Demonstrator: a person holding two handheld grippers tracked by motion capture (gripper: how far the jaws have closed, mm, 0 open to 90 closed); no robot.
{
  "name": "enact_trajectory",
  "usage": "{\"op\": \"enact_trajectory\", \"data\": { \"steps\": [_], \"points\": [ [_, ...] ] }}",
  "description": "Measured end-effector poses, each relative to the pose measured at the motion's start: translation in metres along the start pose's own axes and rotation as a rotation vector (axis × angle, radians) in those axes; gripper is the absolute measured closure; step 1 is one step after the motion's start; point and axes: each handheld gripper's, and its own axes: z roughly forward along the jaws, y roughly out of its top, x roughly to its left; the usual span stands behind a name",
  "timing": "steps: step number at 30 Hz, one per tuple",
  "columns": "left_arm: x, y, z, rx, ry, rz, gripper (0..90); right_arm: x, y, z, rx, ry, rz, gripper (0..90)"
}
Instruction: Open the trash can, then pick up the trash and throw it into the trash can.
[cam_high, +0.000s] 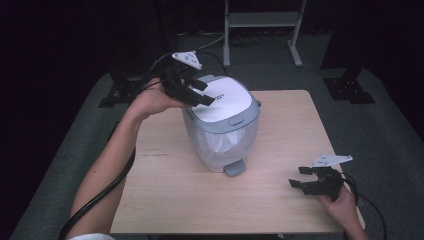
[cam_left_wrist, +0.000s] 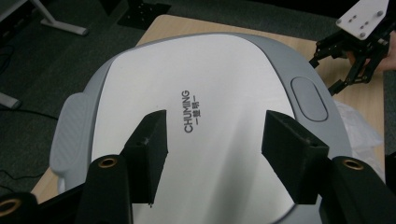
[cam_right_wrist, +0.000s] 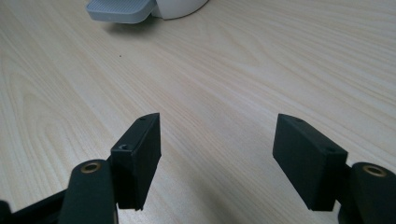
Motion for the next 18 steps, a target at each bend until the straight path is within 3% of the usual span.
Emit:
{"op": "enact_trajectory", "data": {
  "steps": [7, 14, 18],
  "points": [
    [0.002, -0.015, -0.020, -0.017, 0.027, -0.023, 36.6, -0.002, 0.000, -0.002, -0.007, -0.003, 0.003, 31.3],
    [0.006, -0.048, -0.039, -0.044, 0.064, -0.096, 34.1, -0.003, -0.001, -0.003, -0.011, -0.002, 0.011, 31.3],
    [0.006, -0.063, -0.044, -0.043, 0.073, -0.112, 33.4, -0.002, -0.001, -0.001, -0.004, 0.000, 0.005, 31.3]
  ]
}}
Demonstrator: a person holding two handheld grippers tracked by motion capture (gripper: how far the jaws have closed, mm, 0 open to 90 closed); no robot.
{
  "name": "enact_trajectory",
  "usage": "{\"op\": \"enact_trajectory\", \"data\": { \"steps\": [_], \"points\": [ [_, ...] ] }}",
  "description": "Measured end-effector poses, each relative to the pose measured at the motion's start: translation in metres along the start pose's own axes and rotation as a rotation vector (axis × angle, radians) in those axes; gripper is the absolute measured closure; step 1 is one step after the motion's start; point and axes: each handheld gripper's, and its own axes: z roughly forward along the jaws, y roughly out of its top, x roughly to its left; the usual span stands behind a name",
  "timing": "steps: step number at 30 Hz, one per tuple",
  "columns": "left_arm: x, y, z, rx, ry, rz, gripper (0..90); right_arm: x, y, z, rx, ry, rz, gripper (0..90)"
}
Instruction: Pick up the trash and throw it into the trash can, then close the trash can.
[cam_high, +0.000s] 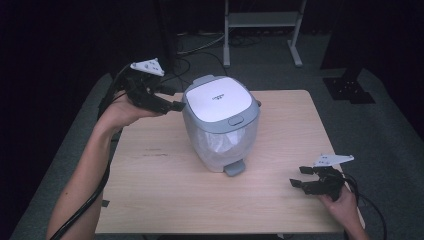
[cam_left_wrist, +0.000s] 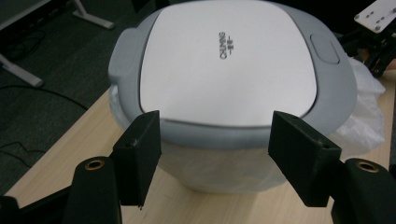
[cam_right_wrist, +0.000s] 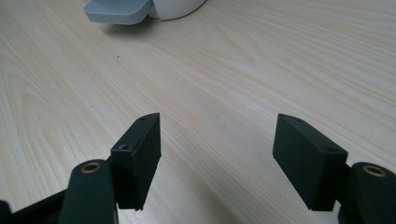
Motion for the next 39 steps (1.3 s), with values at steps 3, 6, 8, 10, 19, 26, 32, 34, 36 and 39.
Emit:
{"op": "enact_trajectory", "data": {
  "steps": [3, 6, 8, 10, 19, 26, 32, 34, 36, 39],
  "points": [
    [0.001, -0.007, -0.003, -0.004, 0.003, -0.007, 33.4, 0.000, 0.001, 0.001, 0.000, 0.002, -0.002, 31.3],
    [0.002, -0.018, -0.010, -0.014, 0.014, -0.016, 31.9, 0.001, 0.003, 0.003, 0.005, 0.002, -0.007, 31.3],
    [0.002, -0.023, -0.014, -0.020, 0.017, -0.024, 31.7, 0.001, 0.002, 0.004, 0.014, 0.001, -0.005, 31.3],
    [0.002, -0.028, -0.016, -0.021, 0.026, -0.030, 31.1, 0.001, 0.002, 0.005, 0.016, 0.002, -0.003, 31.3],
    [0.002, -0.050, -0.017, -0.007, 0.040, -0.053, 30.0, 0.001, 0.001, 0.005, 0.023, -0.001, -0.004, 31.3],
    [-0.001, -0.070, -0.011, 0.004, 0.045, -0.064, 29.5, 0.001, -0.002, 0.001, 0.010, -0.008, 0.001, 31.3],
    [-0.001, -0.084, -0.006, 0.004, 0.051, -0.075, 29.4, 0.000, -0.002, -0.001, 0.009, -0.012, 0.004, 31.3],
    [-0.002, -0.089, -0.005, 0.006, 0.054, -0.076, 29.4, -0.001, -0.001, 0.000, 0.007, -0.011, 0.006, 31.3],
    [-0.002, -0.093, -0.003, 0.006, 0.053, -0.082, 29.3, 0.000, -0.001, 0.000, 0.009, -0.010, 0.005, 31.3],
    [-0.003, -0.101, 0.001, 0.004, 0.056, -0.088, 29.1, 0.000, 0.000, 0.001, 0.013, -0.007, 0.005, 31.3]
  ]
}}
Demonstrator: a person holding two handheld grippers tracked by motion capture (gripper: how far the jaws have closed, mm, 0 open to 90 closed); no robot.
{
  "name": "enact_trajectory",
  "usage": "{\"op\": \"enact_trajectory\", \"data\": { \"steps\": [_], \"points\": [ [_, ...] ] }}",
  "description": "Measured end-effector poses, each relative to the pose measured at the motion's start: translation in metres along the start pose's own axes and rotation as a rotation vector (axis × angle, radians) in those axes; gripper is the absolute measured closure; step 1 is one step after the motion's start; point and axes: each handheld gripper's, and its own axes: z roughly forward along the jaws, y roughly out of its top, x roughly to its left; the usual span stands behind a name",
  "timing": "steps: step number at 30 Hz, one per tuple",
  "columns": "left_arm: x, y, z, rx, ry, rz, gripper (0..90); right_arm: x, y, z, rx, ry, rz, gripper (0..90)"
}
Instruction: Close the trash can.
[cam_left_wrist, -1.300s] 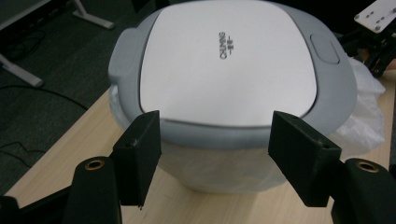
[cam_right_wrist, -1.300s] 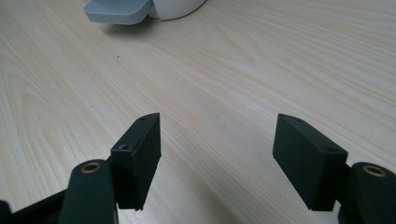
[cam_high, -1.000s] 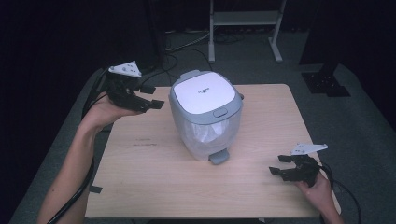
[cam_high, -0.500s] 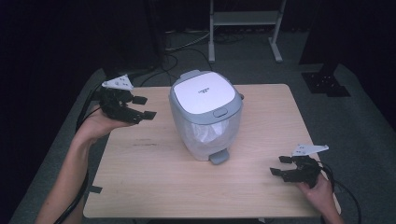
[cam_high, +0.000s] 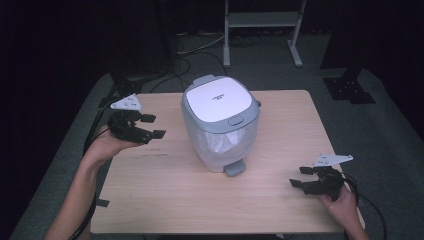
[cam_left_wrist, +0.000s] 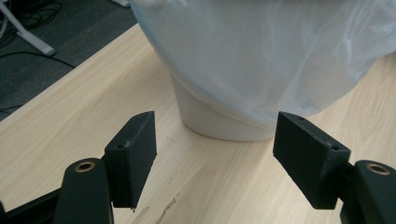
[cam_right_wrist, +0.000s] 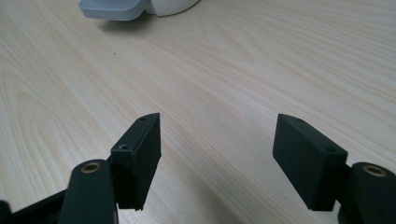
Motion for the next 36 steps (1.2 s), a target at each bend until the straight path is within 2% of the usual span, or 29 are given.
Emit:
{"op": "enact_trajectory", "data": {
  "steps": [11, 22, 36],
  "points": [
    [-0.003, -0.024, 0.012, -0.008, 0.009, -0.025, 28.4, 0.000, 0.001, 0.002, 0.000, 0.003, -0.006, 31.3],
    [-0.008, -0.043, 0.024, 0.003, 0.020, -0.009, 26.5, 0.000, 0.000, 0.001, 0.000, 0.001, -0.003, 31.4],
    [-0.016, -0.070, 0.039, -0.005, 0.021, -0.020, 26.2, -0.001, -0.002, -0.002, -0.004, -0.003, 0.005, 31.3]
  ]
}}
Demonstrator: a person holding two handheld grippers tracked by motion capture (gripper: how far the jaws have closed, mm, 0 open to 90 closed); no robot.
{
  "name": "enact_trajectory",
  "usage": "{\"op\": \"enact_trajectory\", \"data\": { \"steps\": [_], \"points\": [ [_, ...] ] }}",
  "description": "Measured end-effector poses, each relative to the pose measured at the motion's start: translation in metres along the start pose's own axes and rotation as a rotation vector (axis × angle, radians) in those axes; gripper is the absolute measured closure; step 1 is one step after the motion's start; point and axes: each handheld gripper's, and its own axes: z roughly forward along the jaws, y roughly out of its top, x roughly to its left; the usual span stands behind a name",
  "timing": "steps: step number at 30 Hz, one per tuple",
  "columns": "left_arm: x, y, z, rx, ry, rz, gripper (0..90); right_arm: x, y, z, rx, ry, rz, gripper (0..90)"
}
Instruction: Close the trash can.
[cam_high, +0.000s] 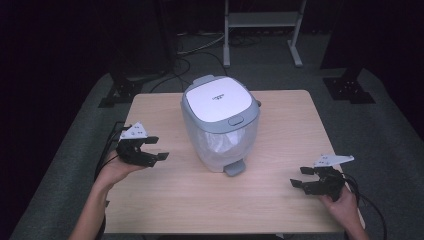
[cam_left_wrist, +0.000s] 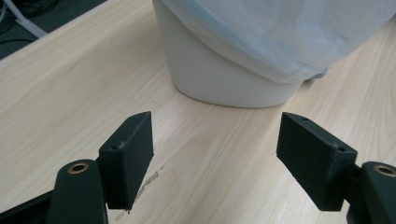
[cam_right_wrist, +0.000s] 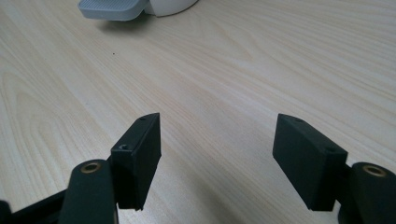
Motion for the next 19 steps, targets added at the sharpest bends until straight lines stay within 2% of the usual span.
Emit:
{"op": "enact_trajectory", "data": {
  "steps": [7, 8, 13, 19],
  "points": [
    [-0.002, -0.008, 0.003, -0.008, 0.002, -0.005, 25.8, 0.001, 0.000, 0.001, 0.001, 0.002, -0.003, 31.3],
    [-0.004, -0.010, 0.004, -0.016, 0.018, 0.006, 25.8, 0.001, -0.001, 0.001, 0.003, 0.001, 0.002, 31.4],
    [-0.009, -0.012, 0.008, -0.010, 0.028, 0.027, 24.9, 0.000, -0.003, 0.000, 0.004, -0.001, 0.005, 31.3],
    [-0.011, -0.017, 0.014, -0.011, 0.015, 0.020, 23.8, -0.001, -0.005, -0.002, -0.001, -0.004, 0.013, 31.3]
  ]
}}
